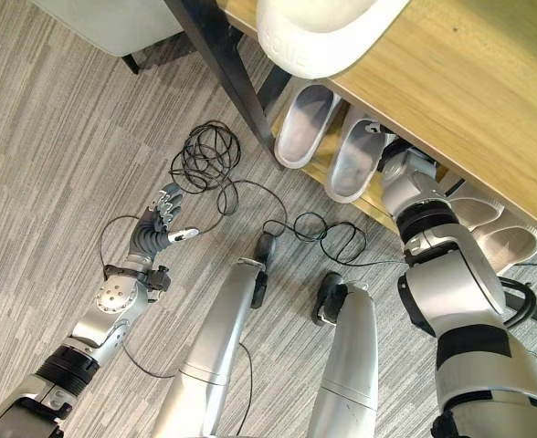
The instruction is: Arrange the slippers neatly on the shoe rack.
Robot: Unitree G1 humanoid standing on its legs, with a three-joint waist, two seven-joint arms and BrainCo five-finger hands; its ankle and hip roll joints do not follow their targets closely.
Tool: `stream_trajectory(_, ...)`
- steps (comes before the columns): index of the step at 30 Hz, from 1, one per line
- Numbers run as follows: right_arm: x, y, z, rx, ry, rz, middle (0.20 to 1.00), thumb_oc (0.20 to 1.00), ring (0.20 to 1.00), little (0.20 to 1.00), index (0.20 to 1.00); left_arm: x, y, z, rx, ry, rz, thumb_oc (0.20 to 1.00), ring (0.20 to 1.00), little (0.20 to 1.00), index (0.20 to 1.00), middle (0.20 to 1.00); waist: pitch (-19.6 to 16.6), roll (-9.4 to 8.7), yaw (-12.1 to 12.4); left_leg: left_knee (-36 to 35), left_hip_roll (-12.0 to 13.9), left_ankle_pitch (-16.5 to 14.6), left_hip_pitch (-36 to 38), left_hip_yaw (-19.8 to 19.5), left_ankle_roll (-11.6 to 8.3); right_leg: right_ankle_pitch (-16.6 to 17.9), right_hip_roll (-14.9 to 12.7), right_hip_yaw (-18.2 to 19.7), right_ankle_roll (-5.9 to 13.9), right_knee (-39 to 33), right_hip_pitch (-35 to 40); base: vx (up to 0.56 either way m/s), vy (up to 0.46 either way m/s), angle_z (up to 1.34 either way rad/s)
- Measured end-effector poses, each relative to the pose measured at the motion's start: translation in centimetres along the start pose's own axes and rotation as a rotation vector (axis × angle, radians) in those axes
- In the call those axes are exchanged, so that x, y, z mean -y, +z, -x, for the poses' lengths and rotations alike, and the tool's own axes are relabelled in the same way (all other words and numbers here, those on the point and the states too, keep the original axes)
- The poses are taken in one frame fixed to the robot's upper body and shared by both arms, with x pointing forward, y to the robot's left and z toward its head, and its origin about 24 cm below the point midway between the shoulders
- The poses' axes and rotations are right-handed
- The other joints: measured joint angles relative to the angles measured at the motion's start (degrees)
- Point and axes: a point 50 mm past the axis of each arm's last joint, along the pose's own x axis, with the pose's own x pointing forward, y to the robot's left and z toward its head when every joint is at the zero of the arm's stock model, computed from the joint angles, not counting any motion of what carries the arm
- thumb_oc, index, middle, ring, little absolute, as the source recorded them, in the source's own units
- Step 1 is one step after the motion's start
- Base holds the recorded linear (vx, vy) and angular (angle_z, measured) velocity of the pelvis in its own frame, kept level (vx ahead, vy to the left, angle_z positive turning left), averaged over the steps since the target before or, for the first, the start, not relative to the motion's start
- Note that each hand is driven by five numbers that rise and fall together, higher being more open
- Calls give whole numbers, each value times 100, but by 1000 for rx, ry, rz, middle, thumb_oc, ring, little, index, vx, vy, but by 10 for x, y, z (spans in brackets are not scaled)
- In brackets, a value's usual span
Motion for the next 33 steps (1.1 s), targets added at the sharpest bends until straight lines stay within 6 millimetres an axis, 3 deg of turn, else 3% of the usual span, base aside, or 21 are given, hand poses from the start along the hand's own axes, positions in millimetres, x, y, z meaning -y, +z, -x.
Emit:
stream_trajectory(4, -13, 7, 13, 5, 11, -127, 1000, 1000, 1000, 1000, 1000, -3, -5, 0, -33, 16, 1, 1000, 1000, 1000, 1000, 1000, 0, -1, -64, 0, 11, 0, 21, 3, -1, 8, 7, -1, -11, -3, 15, -8, -3, 0)
stream_trajectory(7, -37, 10, 36, -23, 54, -231, 1000, 1000, 1000, 1000, 1000, -5, -12, -1, -66, 36, -6, 1000, 1000, 1000, 1000, 1000, 11, -18, -193, -30, 35, -1, 154, 10, 0, 23, 38, 5, -3, -60, 149, -25, -3, -3)
stream_trajectory(11, -53, 7, 50, -43, 86, -242, 1000, 1000, 1000, 1000, 1000, -4, -6, -8, -47, 53, -6, 1000, 1000, 1000, 1000, 1000, 42, -72, -273, -149, 133, 25, 291, 79, 6, 125, 149, 112, 2, -170, 206, -44, -13, -14)
stream_trajectory(20, -68, -1, 67, -110, 99, -301, 1000, 1000, 1000, 1000, 1000, -1, -11, -12, -77, 75, 1, 1000, 1000, 1000, 1000, 1000, 46, -68, -301, -184, 190, 54, 316, 118, 4, 172, 183, 138, -28, -201, 191, -1, 3, -2)
stream_trajectory(33, -86, 14, 92, -139, 171, -500, 1000, 1000, 1000, 1000, 1000, 4, -14, -22, -91, 121, 2, 1000, 1000, 1000, 1000, 1000, 47, -67, -430, -178, 216, 43, 310, 139, 20, 165, 202, 156, -56, -231, 185, 0, 0, 0)
